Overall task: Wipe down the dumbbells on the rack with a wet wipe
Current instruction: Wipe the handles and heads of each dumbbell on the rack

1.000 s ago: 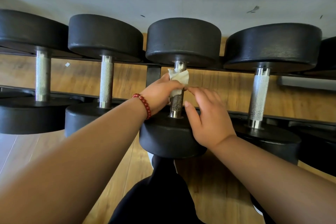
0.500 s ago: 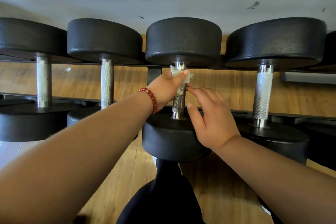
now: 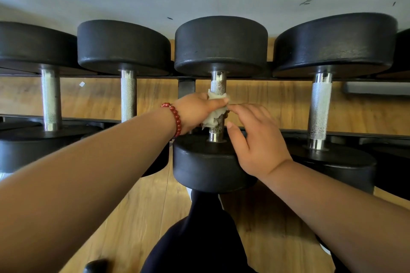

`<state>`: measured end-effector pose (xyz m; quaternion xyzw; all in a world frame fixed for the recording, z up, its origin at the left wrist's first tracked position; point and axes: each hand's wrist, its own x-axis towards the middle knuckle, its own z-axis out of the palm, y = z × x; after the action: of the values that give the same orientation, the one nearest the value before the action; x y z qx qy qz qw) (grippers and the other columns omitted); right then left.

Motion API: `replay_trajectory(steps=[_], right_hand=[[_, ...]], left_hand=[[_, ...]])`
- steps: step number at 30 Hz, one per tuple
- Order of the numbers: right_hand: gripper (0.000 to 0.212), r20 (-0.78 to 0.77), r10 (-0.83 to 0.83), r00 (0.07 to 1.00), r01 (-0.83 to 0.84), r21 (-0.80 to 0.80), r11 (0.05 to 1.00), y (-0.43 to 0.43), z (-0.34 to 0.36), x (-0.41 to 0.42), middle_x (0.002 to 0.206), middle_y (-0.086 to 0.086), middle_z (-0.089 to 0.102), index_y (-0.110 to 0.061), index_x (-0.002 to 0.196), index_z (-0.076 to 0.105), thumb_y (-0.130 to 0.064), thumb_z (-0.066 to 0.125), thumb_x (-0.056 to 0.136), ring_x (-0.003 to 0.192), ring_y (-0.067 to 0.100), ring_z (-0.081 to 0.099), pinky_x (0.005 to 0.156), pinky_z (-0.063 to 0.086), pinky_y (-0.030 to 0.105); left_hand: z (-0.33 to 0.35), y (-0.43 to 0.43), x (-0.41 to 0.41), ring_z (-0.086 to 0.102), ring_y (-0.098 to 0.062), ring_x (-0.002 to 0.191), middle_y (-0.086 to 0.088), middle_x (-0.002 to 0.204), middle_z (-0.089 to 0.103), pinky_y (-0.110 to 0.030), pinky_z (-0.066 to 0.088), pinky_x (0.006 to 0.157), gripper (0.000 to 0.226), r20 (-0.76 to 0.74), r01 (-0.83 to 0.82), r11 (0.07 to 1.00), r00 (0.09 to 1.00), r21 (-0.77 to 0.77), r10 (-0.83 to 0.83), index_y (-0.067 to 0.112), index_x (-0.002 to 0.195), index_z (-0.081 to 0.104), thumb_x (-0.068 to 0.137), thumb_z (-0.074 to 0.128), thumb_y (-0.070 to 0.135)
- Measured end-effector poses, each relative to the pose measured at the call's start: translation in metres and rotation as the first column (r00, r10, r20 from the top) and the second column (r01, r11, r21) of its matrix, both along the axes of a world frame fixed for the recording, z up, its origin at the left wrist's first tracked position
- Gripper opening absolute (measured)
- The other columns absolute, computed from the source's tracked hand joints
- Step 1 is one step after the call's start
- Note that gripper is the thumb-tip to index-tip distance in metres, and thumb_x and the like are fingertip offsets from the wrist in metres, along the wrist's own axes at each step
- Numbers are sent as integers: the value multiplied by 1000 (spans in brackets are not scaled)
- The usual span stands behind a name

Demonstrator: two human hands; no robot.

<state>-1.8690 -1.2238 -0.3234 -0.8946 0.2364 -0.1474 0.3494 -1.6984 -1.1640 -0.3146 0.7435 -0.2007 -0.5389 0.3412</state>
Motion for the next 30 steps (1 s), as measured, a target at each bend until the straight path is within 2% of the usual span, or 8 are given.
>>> replay_trajectory(steps=[3, 7, 13, 15, 19, 24, 27, 30], right_hand=[[51, 19, -7, 1000, 7, -22, 1000, 0, -3, 0, 118, 4, 63, -10, 124, 61, -42, 33, 95, 114, 22, 52, 97, 42, 39], [50, 14, 16, 1000, -16, -15, 1000, 0, -4, -1, 106, 2, 67, -11, 111, 67, -43, 32, 96, 105, 22, 57, 90, 45, 38], [49, 27, 145, 989, -147, 90, 985, 2, -6, -7, 88, -4, 65, -16, 94, 70, -50, 35, 93, 87, 15, 58, 75, 46, 32], [51, 19, 177, 984, -178, 108, 978, 5, -9, -9, 88, -5, 63, -15, 93, 71, -53, 36, 92, 86, 13, 58, 73, 46, 31], [49, 52, 163, 985, -168, 124, 978, 7, -11, -7, 84, -5, 59, -14, 86, 69, -52, 40, 90, 80, 14, 56, 68, 48, 34], [51, 45, 161, 986, -166, 143, 976, 7, -9, -7, 78, -4, 57, -12, 79, 67, -55, 40, 89, 75, 13, 53, 65, 45, 33], [48, 44, 158, 986, -163, 176, 971, 6, -9, -6, 77, -8, 55, -15, 75, 65, -55, 41, 87, 75, 10, 52, 65, 43, 30], [46, 44, 158, 986, -163, 189, 968, 6, -9, -4, 76, -11, 53, -16, 73, 63, -55, 42, 86, 76, 7, 51, 66, 43, 28]], left_hand=[[5, -20, 5, 65, -16, 106, -1, 112, 68, -31, 51, 79, 41, 15, -129, 987, 991, -95, 131, 12, 121, 62, 92, 60, 41], [-1, -27, -1, 68, -13, 103, 0, 105, 70, -37, 50, 93, 34, -99, -293, 936, 955, -193, 278, 9, 120, 60, 95, 59, 32], [-6, 3, -8, 67, -16, 92, -4, 98, 69, -32, 55, 88, 38, -58, -52, 993, 997, -110, 46, 8, 120, 58, 99, 51, 39], [-12, 15, -9, 68, -24, 99, -10, 104, 71, -37, 53, 96, 46, -58, 10, 996, 998, -93, -15, 9, 114, 64, 91, 58, 49], [-4, 0, -2, 65, -26, 109, -5, 108, 72, -44, 52, 93, 55, 38, -26, 992, 999, -124, 31, 20, 109, 68, 75, 61, 63], [3, -25, 0, 67, -15, 104, 2, 97, 70, -38, 50, 96, 35, -17, -183, 961, 983, -210, 183, 11, 120, 59, 97, 54, 38], [-2, -5, -7, 65, -16, 99, 1, 96, 65, -41, 49, 93, 29, -38, -42, 983, 999, -178, 36, 12, 119, 56, 100, 48, 32], [-7, 13, -6, 62, -23, 100, -5, 99, 66, -46, 45, 103, 30, -108, 45, 988, 992, -148, -61, 9, 115, 60, 98, 52, 33]])
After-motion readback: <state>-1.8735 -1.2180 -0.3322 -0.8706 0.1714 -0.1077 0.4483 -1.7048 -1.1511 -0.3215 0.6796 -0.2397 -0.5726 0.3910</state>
